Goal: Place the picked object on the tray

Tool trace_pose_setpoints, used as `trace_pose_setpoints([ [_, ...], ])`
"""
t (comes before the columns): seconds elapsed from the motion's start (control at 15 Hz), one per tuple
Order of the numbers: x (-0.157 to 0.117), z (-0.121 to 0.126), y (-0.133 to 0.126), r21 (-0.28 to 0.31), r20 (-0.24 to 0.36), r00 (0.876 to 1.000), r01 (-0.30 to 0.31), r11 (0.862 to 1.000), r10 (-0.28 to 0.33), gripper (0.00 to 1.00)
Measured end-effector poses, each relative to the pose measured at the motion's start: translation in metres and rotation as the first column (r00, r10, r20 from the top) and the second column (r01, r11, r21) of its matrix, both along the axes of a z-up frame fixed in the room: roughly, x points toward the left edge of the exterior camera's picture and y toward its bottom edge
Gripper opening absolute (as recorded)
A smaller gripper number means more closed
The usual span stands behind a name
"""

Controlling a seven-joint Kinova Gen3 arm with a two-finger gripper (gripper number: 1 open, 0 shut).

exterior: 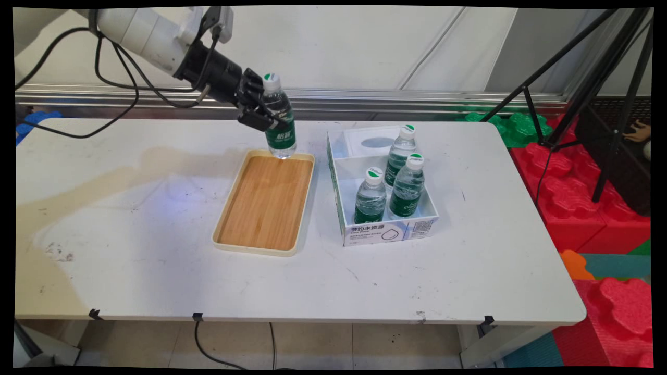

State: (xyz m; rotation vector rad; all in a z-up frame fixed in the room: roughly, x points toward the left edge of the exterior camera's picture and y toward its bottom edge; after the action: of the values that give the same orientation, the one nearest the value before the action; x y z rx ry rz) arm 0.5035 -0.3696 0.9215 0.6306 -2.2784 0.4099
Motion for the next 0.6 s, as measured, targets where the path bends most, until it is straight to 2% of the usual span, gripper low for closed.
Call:
trace_pose_setpoints([
  [0.6, 0.011, -0.059, -0.022, 0.054, 0.036, 0.998, -0.05, 0.997, 0.048, 0.0],
])
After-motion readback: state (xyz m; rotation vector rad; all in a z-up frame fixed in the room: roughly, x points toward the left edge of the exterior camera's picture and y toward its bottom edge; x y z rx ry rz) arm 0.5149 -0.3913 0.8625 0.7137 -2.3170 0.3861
